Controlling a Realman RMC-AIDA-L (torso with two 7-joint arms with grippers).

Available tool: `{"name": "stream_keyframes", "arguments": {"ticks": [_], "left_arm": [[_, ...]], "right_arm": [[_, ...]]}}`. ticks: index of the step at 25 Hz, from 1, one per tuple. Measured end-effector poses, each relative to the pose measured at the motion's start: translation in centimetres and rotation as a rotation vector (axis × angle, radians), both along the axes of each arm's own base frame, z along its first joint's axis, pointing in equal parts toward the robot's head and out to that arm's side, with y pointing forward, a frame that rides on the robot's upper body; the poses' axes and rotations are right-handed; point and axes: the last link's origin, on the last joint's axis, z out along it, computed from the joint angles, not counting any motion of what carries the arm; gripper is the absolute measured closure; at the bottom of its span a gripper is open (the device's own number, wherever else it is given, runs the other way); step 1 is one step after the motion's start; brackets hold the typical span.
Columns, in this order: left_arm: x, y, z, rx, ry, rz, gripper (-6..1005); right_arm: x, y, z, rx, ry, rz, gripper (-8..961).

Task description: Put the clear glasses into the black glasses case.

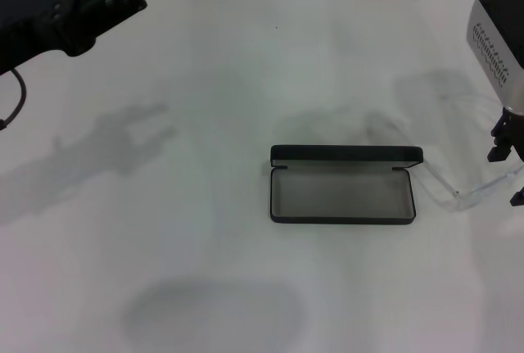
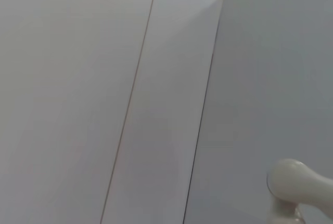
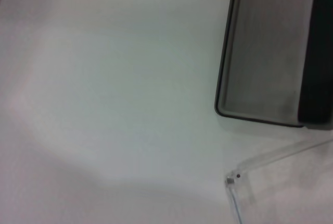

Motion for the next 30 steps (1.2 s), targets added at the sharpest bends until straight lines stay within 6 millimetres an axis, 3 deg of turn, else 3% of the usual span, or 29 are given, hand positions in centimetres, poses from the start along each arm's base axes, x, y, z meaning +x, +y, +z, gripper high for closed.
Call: {"name": "stream_keyframes", "arguments": {"ticks": [9,24,30], "left_arm": [[0.2,-0.2,-0.2,-0.002,0.003,-0.028,494],[0.3,-0.3,-0.2,-0.002,-0.009,-0.037,494],[0.2,-0.4,-0.2,-0.002,-0.012,-0.033,494]], "right_arm": [[1.9,-0.1,-0.5,0.019,-0.014,-0.016,317],[2.6,0.5,-0.9,0.066,-0.019,-0.027,457],[2.6,0.8,-1.0,0.085,-0.016,-0.012,669]]}}
